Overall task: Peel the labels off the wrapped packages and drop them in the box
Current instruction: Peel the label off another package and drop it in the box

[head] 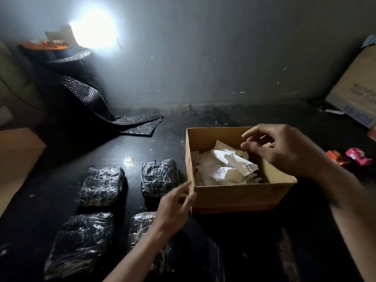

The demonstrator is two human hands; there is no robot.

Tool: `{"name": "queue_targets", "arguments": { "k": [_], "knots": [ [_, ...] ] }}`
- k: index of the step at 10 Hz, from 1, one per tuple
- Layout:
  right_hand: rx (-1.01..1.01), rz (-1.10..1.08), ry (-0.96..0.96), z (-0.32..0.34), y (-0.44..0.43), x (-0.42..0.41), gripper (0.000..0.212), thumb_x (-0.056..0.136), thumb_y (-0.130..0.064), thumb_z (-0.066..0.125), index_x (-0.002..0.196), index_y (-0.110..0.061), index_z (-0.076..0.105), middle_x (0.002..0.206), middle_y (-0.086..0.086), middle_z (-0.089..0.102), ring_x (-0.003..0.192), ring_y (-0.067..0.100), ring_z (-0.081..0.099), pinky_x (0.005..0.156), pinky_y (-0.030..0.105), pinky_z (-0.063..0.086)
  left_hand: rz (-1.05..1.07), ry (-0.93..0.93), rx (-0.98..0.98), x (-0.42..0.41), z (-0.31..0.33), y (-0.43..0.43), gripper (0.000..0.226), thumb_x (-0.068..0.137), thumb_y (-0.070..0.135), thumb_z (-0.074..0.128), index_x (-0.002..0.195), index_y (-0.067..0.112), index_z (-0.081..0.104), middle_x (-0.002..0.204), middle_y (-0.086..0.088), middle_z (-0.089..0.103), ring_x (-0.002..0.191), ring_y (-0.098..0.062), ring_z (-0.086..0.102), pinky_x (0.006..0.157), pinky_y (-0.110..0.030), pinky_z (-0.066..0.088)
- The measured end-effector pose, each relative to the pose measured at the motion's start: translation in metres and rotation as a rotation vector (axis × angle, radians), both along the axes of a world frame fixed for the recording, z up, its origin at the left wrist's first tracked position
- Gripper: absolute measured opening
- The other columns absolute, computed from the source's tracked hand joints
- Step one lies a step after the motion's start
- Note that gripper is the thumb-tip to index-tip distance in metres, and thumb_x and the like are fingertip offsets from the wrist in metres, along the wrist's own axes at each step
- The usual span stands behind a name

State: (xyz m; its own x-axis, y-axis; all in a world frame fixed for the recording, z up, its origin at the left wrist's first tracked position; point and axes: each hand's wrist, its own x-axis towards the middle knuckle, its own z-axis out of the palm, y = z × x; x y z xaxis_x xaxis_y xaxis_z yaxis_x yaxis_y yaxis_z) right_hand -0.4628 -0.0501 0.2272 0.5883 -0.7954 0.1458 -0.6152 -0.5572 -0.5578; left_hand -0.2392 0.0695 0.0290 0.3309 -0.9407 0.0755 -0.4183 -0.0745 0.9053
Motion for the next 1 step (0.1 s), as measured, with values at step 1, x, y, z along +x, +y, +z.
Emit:
{"name": "queue_targets", "arguments": {
  "k": [1],
  "knots": [
    [0.019,0.084,-0.216,0.0562,0.0726,-0.0122,0.032,0.077,-0.054,0.074,0.104,-0.039,0.071,0.097,-0.014,0.074,0.087,0.004,0.072,0.078,0.025,0.059,-0.162,0.065,0.101,-0.0095,-0.0149,0.1245,0.026,0.09,0.027,0.073,0.106,0.048,0.074,0.084,0.023,0.072,0.075,0.009,0.064,0.067,-0.011,0.047]
  ]
}}
